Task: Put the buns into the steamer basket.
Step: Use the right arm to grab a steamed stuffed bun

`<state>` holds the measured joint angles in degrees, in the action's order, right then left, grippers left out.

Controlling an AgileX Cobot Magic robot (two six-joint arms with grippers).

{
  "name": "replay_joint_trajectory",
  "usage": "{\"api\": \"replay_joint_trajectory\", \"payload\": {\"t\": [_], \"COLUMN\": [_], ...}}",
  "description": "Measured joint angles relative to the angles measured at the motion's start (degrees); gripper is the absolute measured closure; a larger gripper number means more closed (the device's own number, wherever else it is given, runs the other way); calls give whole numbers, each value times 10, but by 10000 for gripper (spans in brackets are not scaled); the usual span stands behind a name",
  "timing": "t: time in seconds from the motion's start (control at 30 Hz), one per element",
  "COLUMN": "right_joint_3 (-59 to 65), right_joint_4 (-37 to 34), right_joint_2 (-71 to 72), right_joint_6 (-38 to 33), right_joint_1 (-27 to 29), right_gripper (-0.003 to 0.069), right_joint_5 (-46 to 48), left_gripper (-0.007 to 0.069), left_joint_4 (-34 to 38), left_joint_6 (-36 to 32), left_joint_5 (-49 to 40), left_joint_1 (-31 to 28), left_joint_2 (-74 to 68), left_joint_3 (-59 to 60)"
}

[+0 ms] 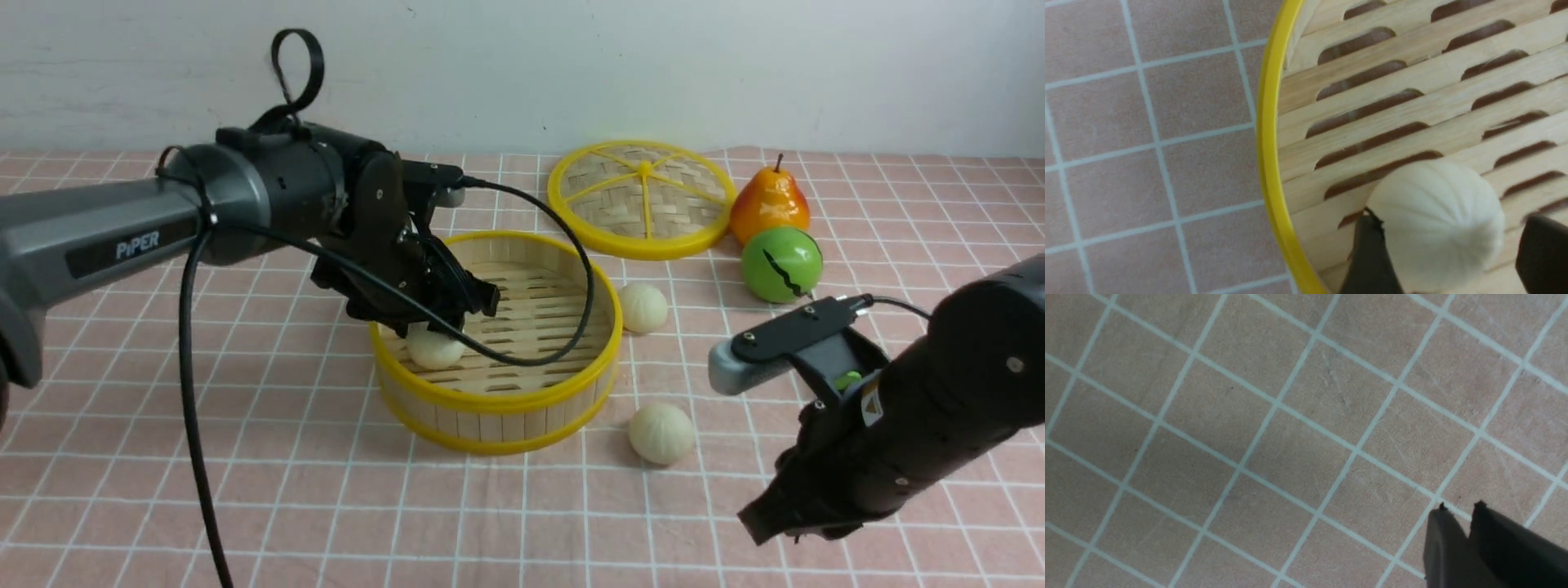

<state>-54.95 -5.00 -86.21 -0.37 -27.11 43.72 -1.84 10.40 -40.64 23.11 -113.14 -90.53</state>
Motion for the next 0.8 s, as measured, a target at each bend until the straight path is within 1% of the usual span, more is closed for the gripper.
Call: {"api": "replay_joint_trajectory", "payload": {"t": [0.1, 0.2, 0.23, 0.27, 0.3, 0.33, 0.37, 0.4, 0.43, 0.47, 0.5, 0.53, 0.57, 0.6, 0.67, 0.73, 0.77, 0.8], "right_joint_3": [-50, -112, -112, -138, -155, -181, -197, -202, -211, -231, -243, -243, -253, -266, -281, -283, -283, -285], "right_joint_4": [0, 0, 0, 0, 0, 0, 0, 0, 0, 0, 0, 0, 0, 0, 0, 3, 10, 12], "right_joint_2": [-24, -65, -65, -89, -107, -139, -158, -166, -177, -200, -216, -219, -233, -251, -277, -286, -292, -293], "right_joint_6": [0, 0, 0, 0, 0, 0, 0, 0, 0, 0, 0, 0, 0, -1, -11, -17, -22, -22], "right_joint_1": [0, 0, 0, 0, 0, 0, 0, 0, 0, 0, 0, 0, 0, 0, 0, 0, 0, 0], "right_gripper": [428, 347, 342, 317, 305, 295, 291, 291, 290, 288, 288, 288, 288, 291, 312, 340, 396, 440], "right_joint_5": [16, 17, 17, 17, 17, 17, 17, 17, 17, 17, 16, 16, 16, 14, 7, 5, 5, 7], "left_gripper": [154, 210, 216, 267, 298, 361, 400, 409, 440, 504, 536, 544, 576, 627, 638, 638, 638, 638], "left_joint_4": [0, -4, -6, -13, -19, -28, -36, -40, -47, -61, -69, -72, -80, -95, -120, -127, -142, -145], "left_joint_6": [0, 0, 0, 0, 0, 0, 1, 2, 5, 20, 31, 34, 44, 62, 91, 101, 114, 119], "left_joint_5": [-33, -54, -55, -62, -65, -68, -68, -68, -67, -61, -57, -56, -52, -50, -50, -53, -62, -67], "left_joint_1": [0, 0, 0, 0, 0, 0, 0, 0, 0, 0, 0, 0, 0, 0, 0, 0, 0, 0], "left_joint_2": [67, 178, 186, 242, 282, 337, 375, 390, 419, 468, 502, 509, 535, 580, 652, 676, 715, 732], "left_joint_3": [-5, -5, -4, 7, 23, 62, 92, 98, 125, 175, 212, 219, 248, 302, 378, 399, 439, 455]}}
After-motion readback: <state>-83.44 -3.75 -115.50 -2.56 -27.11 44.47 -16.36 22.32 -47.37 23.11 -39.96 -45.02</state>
